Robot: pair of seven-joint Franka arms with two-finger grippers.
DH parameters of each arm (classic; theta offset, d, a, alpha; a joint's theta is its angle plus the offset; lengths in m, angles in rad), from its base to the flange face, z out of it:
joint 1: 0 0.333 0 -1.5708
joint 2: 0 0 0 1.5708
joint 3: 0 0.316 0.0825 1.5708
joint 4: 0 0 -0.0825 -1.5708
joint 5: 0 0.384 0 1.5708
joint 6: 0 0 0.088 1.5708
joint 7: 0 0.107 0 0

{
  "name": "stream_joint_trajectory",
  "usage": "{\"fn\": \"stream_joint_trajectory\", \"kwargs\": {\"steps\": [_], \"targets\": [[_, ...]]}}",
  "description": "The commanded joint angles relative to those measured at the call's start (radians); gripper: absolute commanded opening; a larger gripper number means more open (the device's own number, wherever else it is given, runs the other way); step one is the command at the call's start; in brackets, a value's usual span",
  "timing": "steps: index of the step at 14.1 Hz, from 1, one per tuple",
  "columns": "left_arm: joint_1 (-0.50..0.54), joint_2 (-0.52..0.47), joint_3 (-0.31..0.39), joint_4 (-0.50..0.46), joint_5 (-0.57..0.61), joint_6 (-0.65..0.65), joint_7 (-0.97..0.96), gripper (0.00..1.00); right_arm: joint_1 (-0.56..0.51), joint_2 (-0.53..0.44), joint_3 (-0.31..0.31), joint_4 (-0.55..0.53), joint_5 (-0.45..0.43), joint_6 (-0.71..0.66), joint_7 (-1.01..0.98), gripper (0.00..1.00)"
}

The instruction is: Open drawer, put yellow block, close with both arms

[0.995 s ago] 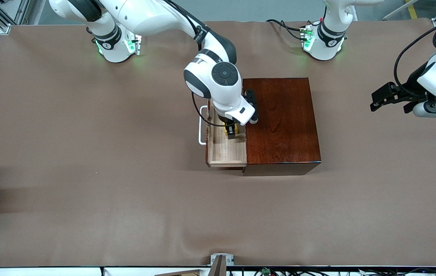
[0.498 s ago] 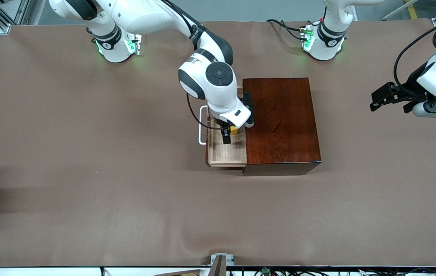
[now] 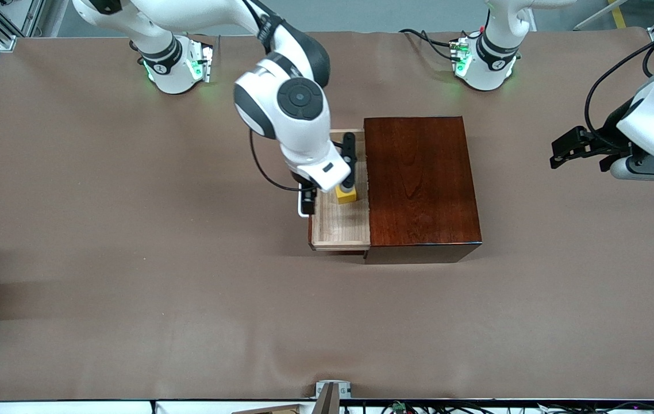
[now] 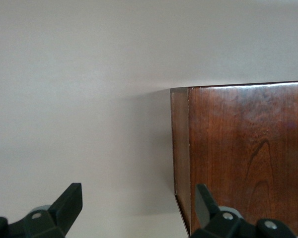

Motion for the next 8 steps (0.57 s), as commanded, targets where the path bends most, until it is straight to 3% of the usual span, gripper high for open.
{"fn": "stream_joint_trajectory", "kwargs": {"steps": [1, 4, 8], "targets": [[-0.014, 0.011, -0.001, 0.04, 0.021, -0.013, 0.009, 1.0, -0.08, -0.079, 0.011, -0.025, -0.012, -0.107, 0.012, 1.0], [-0.031, 0.033, -0.016, 0.071, 0.021, -0.013, 0.045, 1.0, -0.198, -0.134, 0.011, -0.042, -0.014, -0.19, 0.005, 1.0], [-0.036, 0.074, -0.074, 0.098, 0.017, 0.001, 0.198, 1.0, -0.377, -0.159, 0.013, -0.063, -0.011, -0.192, 0.002, 1.0]]}}
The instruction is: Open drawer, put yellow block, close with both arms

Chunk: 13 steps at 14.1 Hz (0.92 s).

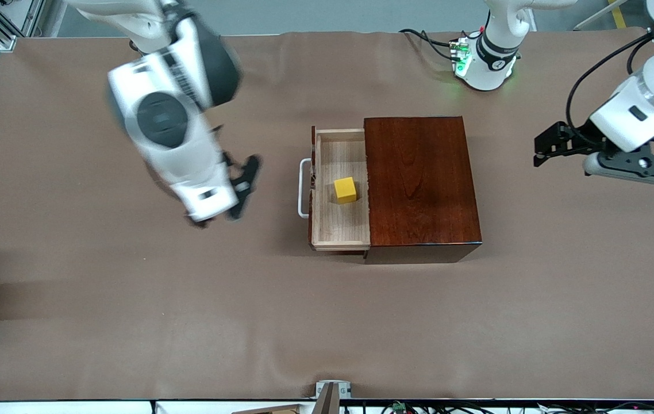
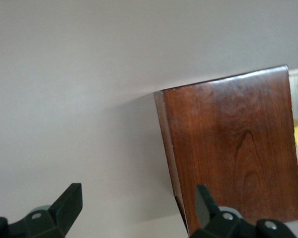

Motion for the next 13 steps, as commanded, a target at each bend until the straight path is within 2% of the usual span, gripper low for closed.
{"fn": "stream_joint_trajectory", "kwargs": {"steps": [1, 3, 7, 9, 11, 13], "targets": [[-0.003, 0.07, -0.06, 0.084, 0.016, -0.001, 0.114, 1.0, -0.118, -0.032, 0.023, -0.042, -0.01, 0.01, 0.009, 1.0], [-0.003, 0.116, -0.122, 0.126, 0.016, 0.005, 0.19, 1.0, -0.205, -0.029, 0.023, -0.042, -0.005, 0.016, 0.017, 1.0], [-0.027, 0.167, -0.228, 0.128, 0.042, 0.14, 0.506, 1.0, -0.349, -0.024, 0.023, -0.044, 0.002, -0.009, 0.019, 1.0], [-0.084, 0.193, -0.229, 0.129, 0.042, 0.203, 0.626, 1.0, -0.38, -0.029, 0.023, -0.044, 0.004, -0.039, 0.02, 1.0], [-0.154, 0.219, -0.228, 0.129, 0.049, 0.24, 0.637, 1.0, -0.38, -0.047, 0.023, -0.044, 0.002, -0.061, 0.026, 1.0], [-0.214, 0.239, -0.228, 0.129, 0.07, 0.275, 0.637, 1.0, -0.38, -0.081, 0.023, -0.074, 0.002, -0.098, 0.121, 1.0]]}}
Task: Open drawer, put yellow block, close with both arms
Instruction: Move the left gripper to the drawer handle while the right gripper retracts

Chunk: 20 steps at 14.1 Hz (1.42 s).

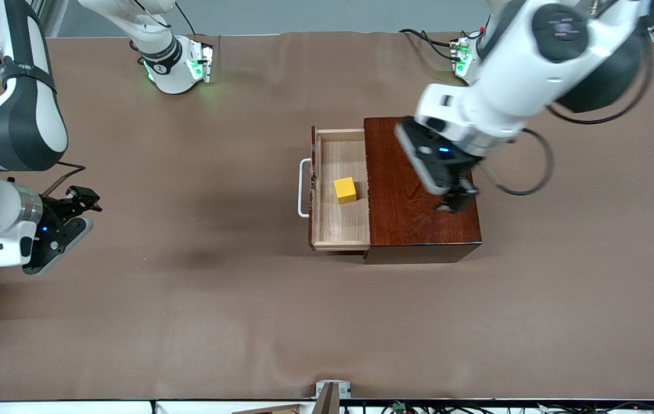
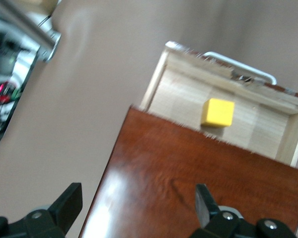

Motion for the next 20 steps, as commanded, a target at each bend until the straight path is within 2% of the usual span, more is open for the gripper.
{"fn": "stream_joint_trajectory", "kwargs": {"steps": [1, 5, 9, 11, 13, 15, 18, 20], "targets": [[-0.075, 0.041, 0.0, 0.031, 0.056, 0.034, 0.03, 1.0, -0.01, -0.097, 0.017, -0.101, 0.002, -0.024, 0.125, 1.0], [-0.176, 0.128, 0.0, 0.054, 0.076, 0.112, 0.088, 1.0, -0.004, -0.208, 0.02, -0.24, 0.002, -0.015, 0.297, 1.0], [-0.233, 0.189, -0.001, 0.067, 0.115, 0.207, 0.207, 1.0, -0.013, -0.275, 0.019, -0.296, 0.047, -0.025, 0.435, 1.0], [-0.261, 0.222, -0.001, 0.067, 0.115, 0.279, 0.219, 1.0, -0.011, -0.326, 0.019, -0.362, 0.06, -0.018, 0.478, 1.0], [-0.29, 0.26, 0.0, 0.067, 0.116, 0.343, 0.202, 1.0, -0.01, -0.37, 0.019, -0.428, 0.103, 0.008, 0.523, 1.0], [-0.304, 0.301, 0.0, 0.067, 0.113, 0.393, 0.164, 1.0, -0.001, -0.412, 0.025, -0.489, 0.105, 0.057, 0.547, 1.0], [-0.341, 0.338, 0.005, 0.067, 0.115, 0.417, 0.038, 1.0, 0.021, -0.467, 0.028, -0.589, 0.136, 0.142, 0.551, 1.0], [-0.353, 0.361, 0.005, 0.067, 0.115, 0.454, -0.06, 1.0, 0.03, -0.476, 0.028, -0.615, 0.154, 0.174, 0.606, 1.0]]}}
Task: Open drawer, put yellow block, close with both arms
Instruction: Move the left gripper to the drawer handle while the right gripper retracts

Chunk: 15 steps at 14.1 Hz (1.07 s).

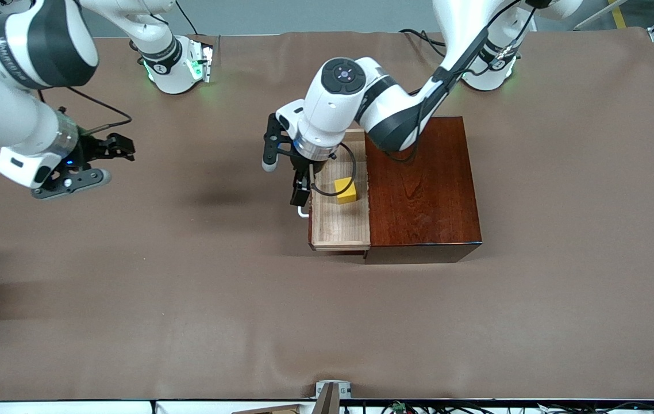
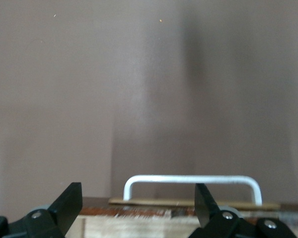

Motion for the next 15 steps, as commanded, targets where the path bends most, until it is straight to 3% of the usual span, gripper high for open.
{"fn": "stream_joint_trajectory", "kwargs": {"steps": [1, 9, 12, 15], "targets": [[-0.031, 0.034, 0.009, 0.033, 0.024, 0.022, -0.139, 1.0, 0.005, -0.055, 0.002, -0.068, 0.023, 0.041, 0.055, 1.0], [-0.034, 0.051, -0.021, 0.027, 0.016, -0.053, -0.161, 1.0, -0.01, -0.04, -0.009, 0.082, 0.02, -0.023, 0.158, 1.0], [-0.034, 0.066, -0.023, 0.022, 0.013, -0.086, -0.101, 1.0, -0.009, -0.038, -0.009, 0.173, 0.017, -0.106, 0.144, 1.0], [-0.031, 0.078, -0.024, 0.022, -0.023, -0.11, -0.046, 1.0, -0.003, -0.03, -0.007, 0.211, 0.006, -0.098, 0.152, 1.0]]}}
